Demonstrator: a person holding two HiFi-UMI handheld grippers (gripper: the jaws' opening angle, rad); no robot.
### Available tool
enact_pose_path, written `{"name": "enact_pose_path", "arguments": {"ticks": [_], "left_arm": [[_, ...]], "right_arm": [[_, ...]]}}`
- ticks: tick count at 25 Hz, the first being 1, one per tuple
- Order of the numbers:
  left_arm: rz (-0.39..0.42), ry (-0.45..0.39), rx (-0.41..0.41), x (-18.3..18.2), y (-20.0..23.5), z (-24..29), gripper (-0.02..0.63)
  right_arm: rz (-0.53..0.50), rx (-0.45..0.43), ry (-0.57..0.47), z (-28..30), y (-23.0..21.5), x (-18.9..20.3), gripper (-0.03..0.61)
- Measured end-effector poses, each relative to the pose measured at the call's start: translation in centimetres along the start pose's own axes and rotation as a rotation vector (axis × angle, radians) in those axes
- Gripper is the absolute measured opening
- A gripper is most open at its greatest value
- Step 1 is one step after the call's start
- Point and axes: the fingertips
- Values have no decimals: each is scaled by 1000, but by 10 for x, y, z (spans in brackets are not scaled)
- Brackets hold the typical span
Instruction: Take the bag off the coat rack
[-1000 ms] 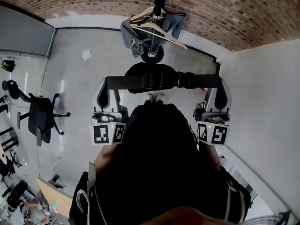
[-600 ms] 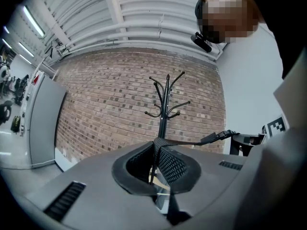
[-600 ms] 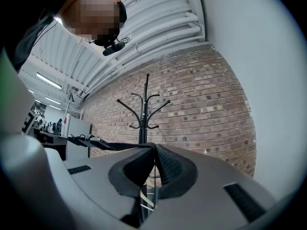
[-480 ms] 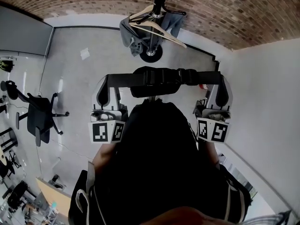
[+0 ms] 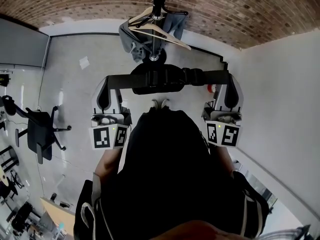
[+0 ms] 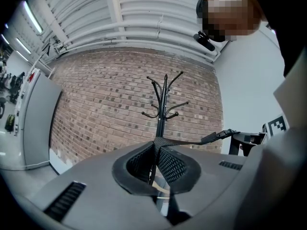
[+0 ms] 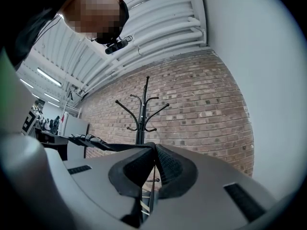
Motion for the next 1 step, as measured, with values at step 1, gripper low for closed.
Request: {"name": "enact_pose_path", "arguments": {"ticks": [1], "left_arm": [[4,-1,-1,0,-1,2,23]], "right_arm": [[-3,1,-5,1,-2,-2,21]]}}
Point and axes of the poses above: the fingertips, and each gripper's own axes: z forward along the fingers, y to its left, x out of its underside, and after that the axes turned 2 degrees about z, right-handed
